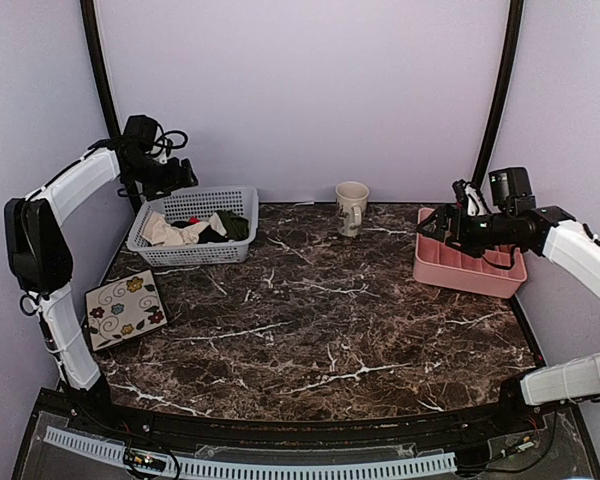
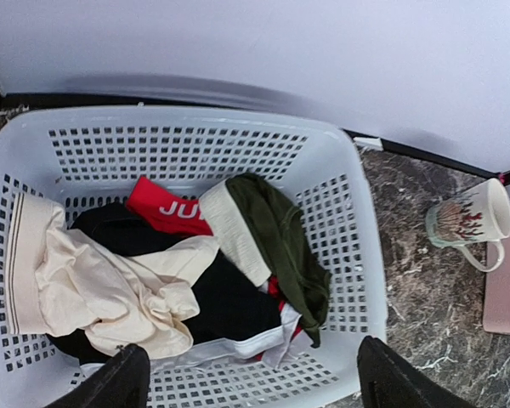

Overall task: Roll the underwear
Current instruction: Pick up the underwear from the bin.

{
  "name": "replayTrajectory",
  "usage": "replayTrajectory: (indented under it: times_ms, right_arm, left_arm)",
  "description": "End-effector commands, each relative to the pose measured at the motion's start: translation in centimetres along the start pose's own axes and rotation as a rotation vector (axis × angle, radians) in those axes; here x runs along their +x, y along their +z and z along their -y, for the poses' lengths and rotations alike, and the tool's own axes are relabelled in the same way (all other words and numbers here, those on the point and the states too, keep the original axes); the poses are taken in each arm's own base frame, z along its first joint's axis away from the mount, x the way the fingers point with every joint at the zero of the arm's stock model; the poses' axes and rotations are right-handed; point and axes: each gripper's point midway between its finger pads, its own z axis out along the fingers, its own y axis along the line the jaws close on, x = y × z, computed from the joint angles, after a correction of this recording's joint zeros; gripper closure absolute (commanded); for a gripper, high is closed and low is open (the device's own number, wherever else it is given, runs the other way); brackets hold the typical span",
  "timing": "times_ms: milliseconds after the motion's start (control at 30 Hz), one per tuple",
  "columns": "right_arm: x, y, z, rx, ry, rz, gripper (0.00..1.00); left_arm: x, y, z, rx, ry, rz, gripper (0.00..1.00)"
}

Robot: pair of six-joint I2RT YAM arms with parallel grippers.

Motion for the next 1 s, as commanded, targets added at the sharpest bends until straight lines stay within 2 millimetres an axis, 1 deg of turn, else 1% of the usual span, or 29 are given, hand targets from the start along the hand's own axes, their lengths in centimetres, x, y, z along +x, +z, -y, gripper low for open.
replayTrajectory:
  times_ms: [0,133,233,333,400,500,600,733,800,867,967]
  right_arm:
    - [-1.6,0.1,-1.0,-0.037,-0.007,0.037,0.00]
    - [-1.3,0.7,-0.7,-0.033,0.002,0.021,0.00]
    - [-1.0,1.1,-0.4,-0.031,0.008,0.009,0.00]
    - [-0.9,1.4,-0.2,-0.030,0.011,0.004,0.00]
    - [-0.9,1.4,-0.3,-0.031,0.011,0.002,0.00]
    - [-0.8,1.5,-0.2,-0.029,0.011,-0.002,0.00]
    - [-0.6,1.5,-0.1,-0.024,0.011,-0.003,0.00]
    - [-0.3,1.6,0.1,-0.022,0.015,-0.011,0.00]
    - [-0.3,1.7,0.1,-0.023,0.017,-0.011,0.00]
    - [-0.2,1.7,0.1,-0.024,0.019,-0.014,0.00]
    - [-0.3,1.7,0.1,-0.023,0.017,-0.014,0.00]
  left_arm:
    - [1.7,1.9,-2.7,-0.124,0.035,-0.076,0.16]
    - [3.3,3.1,-5.9,-0.256,0.028,-0.130,0.21]
    - [4.7,3.7,-7.6,-0.316,0.017,-0.169,0.23]
    - [5.6,4.4,-9.1,-0.372,0.019,-0.200,0.24]
    - [6.1,5.2,-9.8,-0.387,0.016,-0.217,0.25]
    - [6.3,6.2,-10.7,-0.393,0.009,-0.227,0.25]
    - [6.3,7.1,-11.3,-0.397,0.006,-0.230,0.26]
    - [6.1,8.4,-12.2,-0.403,0.008,-0.229,0.30]
    - [5.8,9.2,-12.3,-0.391,0.019,-0.223,0.35]
    - [5.5,9.8,-12.5,-0.384,0.026,-0.216,0.44]
    - [4.8,9.8,-12.4,-0.382,0.027,-0.205,0.66]
